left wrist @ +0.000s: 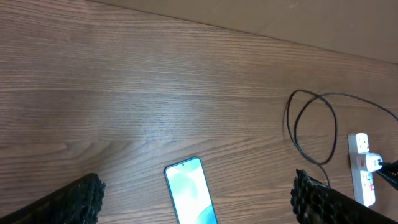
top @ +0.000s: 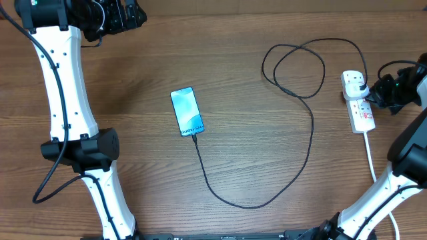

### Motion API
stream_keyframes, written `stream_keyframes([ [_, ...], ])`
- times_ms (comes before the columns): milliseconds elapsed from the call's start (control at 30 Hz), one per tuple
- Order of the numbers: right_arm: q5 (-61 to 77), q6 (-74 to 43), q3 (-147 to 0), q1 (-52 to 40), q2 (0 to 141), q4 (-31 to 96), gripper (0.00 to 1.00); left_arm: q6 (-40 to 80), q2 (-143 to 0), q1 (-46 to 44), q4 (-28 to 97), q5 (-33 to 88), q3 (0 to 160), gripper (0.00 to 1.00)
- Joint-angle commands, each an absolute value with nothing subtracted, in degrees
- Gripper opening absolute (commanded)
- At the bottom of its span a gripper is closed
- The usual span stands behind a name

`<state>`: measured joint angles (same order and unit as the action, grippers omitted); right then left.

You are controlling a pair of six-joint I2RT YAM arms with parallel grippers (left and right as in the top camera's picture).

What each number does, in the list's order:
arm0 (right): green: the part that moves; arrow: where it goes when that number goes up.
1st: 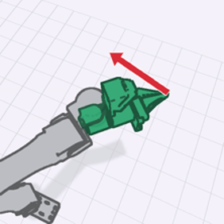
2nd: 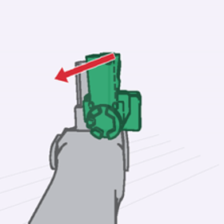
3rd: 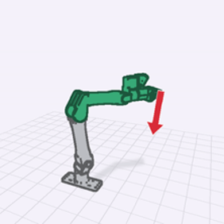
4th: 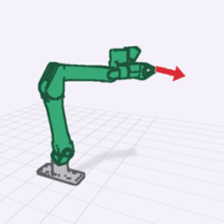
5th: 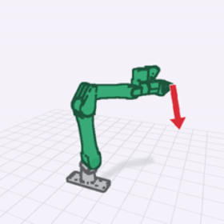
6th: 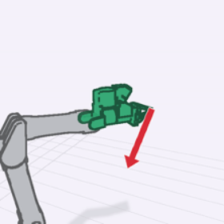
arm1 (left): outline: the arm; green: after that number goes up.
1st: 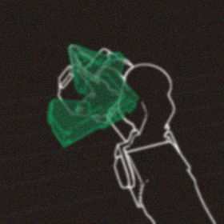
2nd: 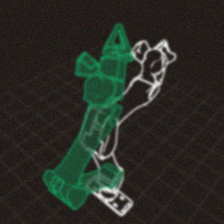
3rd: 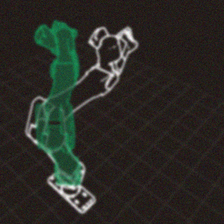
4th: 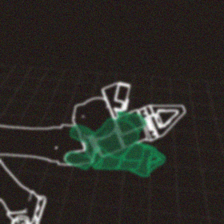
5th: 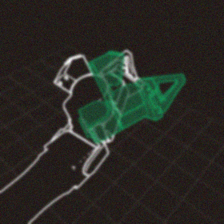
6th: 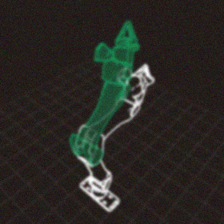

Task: Plug charger to phone and switch on socket
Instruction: 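Press the orange switch down with the right gripper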

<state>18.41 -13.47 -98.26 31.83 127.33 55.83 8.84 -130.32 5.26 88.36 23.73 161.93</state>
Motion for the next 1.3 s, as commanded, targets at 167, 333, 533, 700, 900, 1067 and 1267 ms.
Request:
stream_keyframes([
  [167,21.1,-13.3,-94.1,27.6,128.4,56.5,0.04,8.3,-129.6,5.1,88.4,23.4,162.0,1.00],
  [333,21.9,-13.3,-94.1,27.6,128.4,57.0,0.04,8.3,-129.6,5.1,88.4,23.4,162.0,1.00],
  [533,22.2,-13.3,-94.1,26.8,128.4,57.8,0.04,8.4,-129.6,5.1,88.4,23.4,162.0,1.00],
  [700,22.2,-13.3,-94.1,25.4,128.4,58.0,0.04,8.3,-129.6,5.1,88.4,23.4,162.0,1.00],
  [900,22.2,-13.3,-94.1,23.6,128.4,58.7,0.04,8.4,-129.6,5.1,88.4,23.4,162.0,1.00],
  [1067,22.2,-13.3,-94.1,22.2,128.4,58.7,0.04,8.3,-129.6,5.1,88.4,23.4,162.0,1.00],
  [1267,22.2,-13.4,-94.1,21.9,128.4,59.3,0.04,8.3,-129.6,5.1,88.4,23.4,162.0,1.00],
])
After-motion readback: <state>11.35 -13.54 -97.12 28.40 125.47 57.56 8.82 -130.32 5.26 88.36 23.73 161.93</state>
